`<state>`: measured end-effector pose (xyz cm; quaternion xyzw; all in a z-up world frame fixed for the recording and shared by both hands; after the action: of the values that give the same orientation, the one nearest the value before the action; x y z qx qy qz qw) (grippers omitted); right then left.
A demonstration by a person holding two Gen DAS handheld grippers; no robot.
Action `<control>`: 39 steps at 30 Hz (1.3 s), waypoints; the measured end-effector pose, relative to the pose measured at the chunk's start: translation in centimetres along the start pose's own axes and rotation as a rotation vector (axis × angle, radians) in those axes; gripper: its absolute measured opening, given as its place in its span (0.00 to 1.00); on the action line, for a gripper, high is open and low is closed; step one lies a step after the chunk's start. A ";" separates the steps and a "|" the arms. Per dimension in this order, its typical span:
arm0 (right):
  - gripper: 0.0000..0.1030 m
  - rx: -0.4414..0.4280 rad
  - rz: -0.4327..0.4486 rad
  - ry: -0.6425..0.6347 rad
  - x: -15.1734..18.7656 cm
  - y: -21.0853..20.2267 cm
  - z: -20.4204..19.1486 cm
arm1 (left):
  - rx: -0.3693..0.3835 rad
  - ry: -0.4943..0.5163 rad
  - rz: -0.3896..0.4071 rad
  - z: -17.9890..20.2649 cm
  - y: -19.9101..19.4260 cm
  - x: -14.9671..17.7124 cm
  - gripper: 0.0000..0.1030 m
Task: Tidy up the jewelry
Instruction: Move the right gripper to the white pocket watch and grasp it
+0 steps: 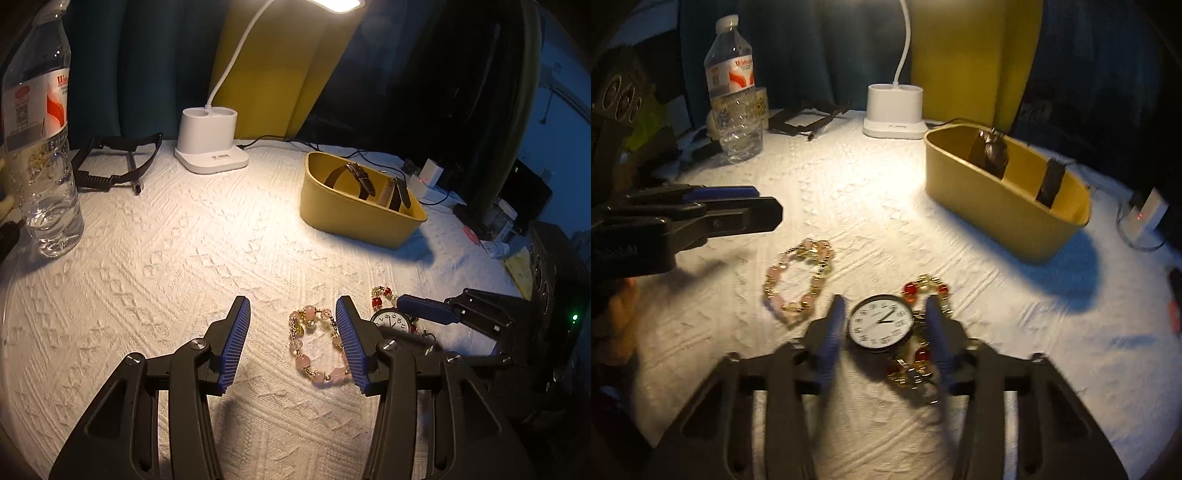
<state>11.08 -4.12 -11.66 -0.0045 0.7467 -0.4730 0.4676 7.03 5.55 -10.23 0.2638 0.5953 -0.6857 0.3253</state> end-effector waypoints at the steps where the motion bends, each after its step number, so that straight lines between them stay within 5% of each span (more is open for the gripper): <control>1: 0.24 -0.003 0.001 0.004 -0.1 0.0 0.3 | 0.002 0.001 -0.003 0.0 0.1 0.1 0.50; 4: 0.16 -0.006 0.004 0.005 -0.2 -0.2 0.7 | 0.003 0.007 -0.010 0.3 0.3 0.1 0.50; 13: 0.16 -0.032 -0.024 0.011 0.4 -1.1 0.5 | -0.007 0.007 -0.026 0.6 0.6 0.5 0.50; 15: 0.19 -0.037 -0.034 0.006 0.6 -1.0 0.3 | -0.007 0.007 -0.029 0.6 0.6 0.6 0.50; 17: 0.34 -0.038 -0.044 0.005 0.8 -0.7 0.2 | -0.007 0.008 -0.032 0.7 0.6 0.6 0.50; 20: 0.45 -0.033 -0.059 -0.012 1.1 -0.1 -0.4 | -0.008 0.007 -0.033 0.8 0.6 0.7 0.50; 39: 0.40 -0.045 0.007 -0.051 1.0 -1.1 -0.7 | -0.006 0.024 -0.066 1.5 1.2 1.1 0.50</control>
<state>9.49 -4.69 -11.48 -0.0245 0.7450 -0.4544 0.4877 7.25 3.81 -11.56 0.2511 0.6096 -0.6911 0.2963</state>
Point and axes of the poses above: each gripper's, at about its wrist camera, not at the fingertips, and y roughly the way its jaws point, z to its right, x to its underside, the point moved 8 cm from there along y, roughly the way its jaws point, and after that the axes turned 10 degrees about y, right-handed, at the moved point
